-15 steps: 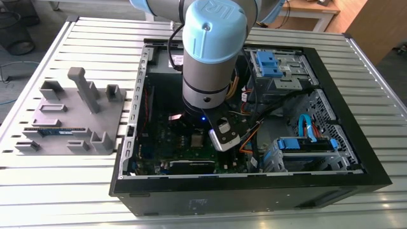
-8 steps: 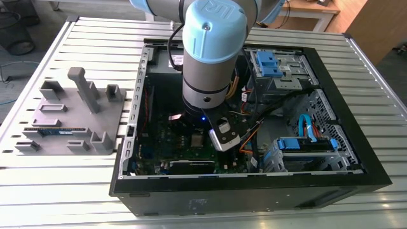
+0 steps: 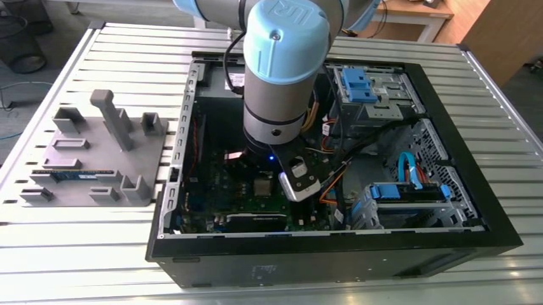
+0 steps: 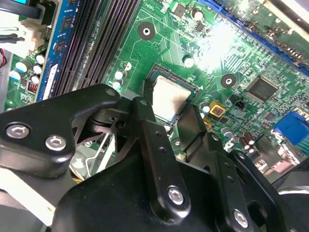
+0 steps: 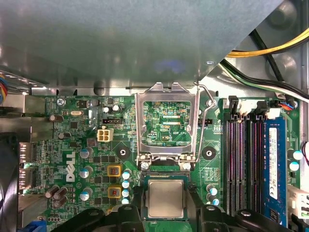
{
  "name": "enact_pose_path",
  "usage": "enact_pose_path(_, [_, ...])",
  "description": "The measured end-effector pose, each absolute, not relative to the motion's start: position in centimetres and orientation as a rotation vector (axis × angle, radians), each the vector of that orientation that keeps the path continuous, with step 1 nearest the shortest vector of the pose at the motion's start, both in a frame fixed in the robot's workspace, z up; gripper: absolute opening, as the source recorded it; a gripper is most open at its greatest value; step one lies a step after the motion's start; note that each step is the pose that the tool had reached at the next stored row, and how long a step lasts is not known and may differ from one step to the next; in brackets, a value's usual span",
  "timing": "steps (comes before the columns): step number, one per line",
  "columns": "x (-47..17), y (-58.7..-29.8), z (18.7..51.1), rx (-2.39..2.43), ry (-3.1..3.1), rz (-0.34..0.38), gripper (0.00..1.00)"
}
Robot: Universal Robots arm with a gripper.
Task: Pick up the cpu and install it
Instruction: 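Place the cpu into insertion slot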
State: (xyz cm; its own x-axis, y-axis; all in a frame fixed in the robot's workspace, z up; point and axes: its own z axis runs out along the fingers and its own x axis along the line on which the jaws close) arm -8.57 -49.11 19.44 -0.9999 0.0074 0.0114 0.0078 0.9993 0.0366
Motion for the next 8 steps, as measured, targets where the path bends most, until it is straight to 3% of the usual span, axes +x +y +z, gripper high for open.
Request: enact_pose_path(8, [-8.57,-49.13,19.22,-0.012,-3.130,-0.057,0.47])
